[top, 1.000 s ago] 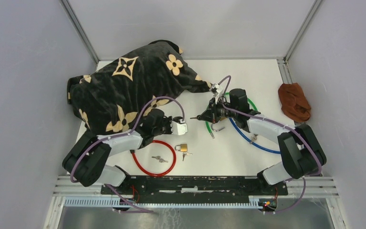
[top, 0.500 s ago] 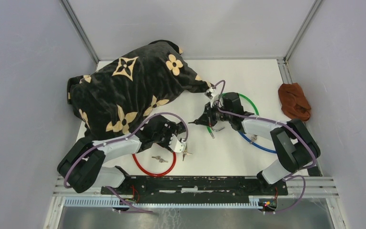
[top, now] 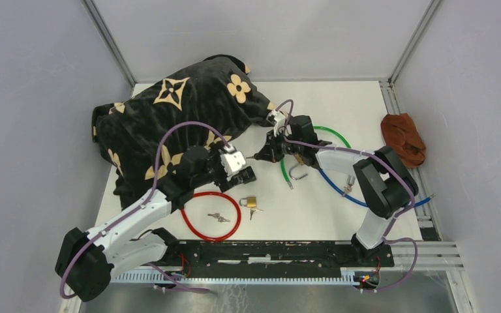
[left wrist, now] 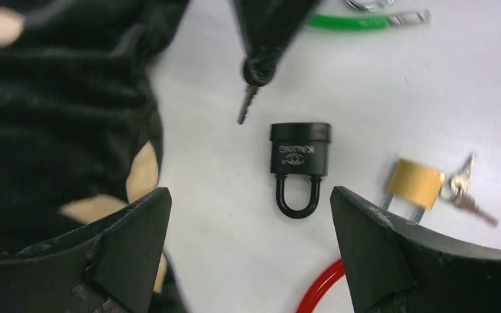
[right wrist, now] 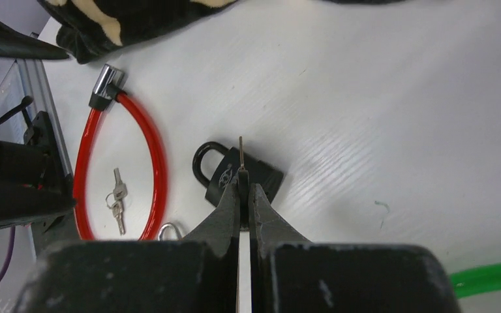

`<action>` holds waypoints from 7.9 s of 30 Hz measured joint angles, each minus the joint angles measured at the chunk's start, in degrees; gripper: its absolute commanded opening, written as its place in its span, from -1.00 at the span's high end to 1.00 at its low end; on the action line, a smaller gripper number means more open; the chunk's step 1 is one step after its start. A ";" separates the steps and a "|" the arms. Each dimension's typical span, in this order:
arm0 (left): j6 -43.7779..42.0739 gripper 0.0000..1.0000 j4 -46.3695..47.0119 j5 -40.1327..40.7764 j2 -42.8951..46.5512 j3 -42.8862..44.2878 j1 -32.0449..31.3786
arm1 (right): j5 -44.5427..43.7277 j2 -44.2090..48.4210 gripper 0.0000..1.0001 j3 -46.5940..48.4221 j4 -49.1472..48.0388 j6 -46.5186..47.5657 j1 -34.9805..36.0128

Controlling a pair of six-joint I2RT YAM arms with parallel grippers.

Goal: Lock with the key
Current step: Place the lock at the center of the board, then place the key at the center of the board, then pick up the lock from the center of the board, then lock the lock.

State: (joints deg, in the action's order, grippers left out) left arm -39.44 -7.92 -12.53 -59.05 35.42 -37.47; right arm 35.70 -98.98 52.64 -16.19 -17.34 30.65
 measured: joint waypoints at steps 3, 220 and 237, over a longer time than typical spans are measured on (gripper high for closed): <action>16.35 -0.94 6.97 2.38 3.32 -2.36 3.41 | -0.04 -3.67 1.00 3.76 0.26 -0.17 0.50; 49.42 0.96 45.42 -23.45 0.94 -2.08 -6.01 | 37.83 30.84 1.00 -12.15 -23.96 4.96 -5.35; 51.06 0.97 54.93 -18.99 0.85 -1.90 -7.28 | 35.56 29.20 1.00 -7.85 -36.85 -7.58 -4.37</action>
State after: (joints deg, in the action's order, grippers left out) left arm 11.62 47.00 -31.53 -58.19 33.52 -44.75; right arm 71.26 -69.78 44.80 -53.04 -24.93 26.28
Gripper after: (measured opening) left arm 0.082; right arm 0.270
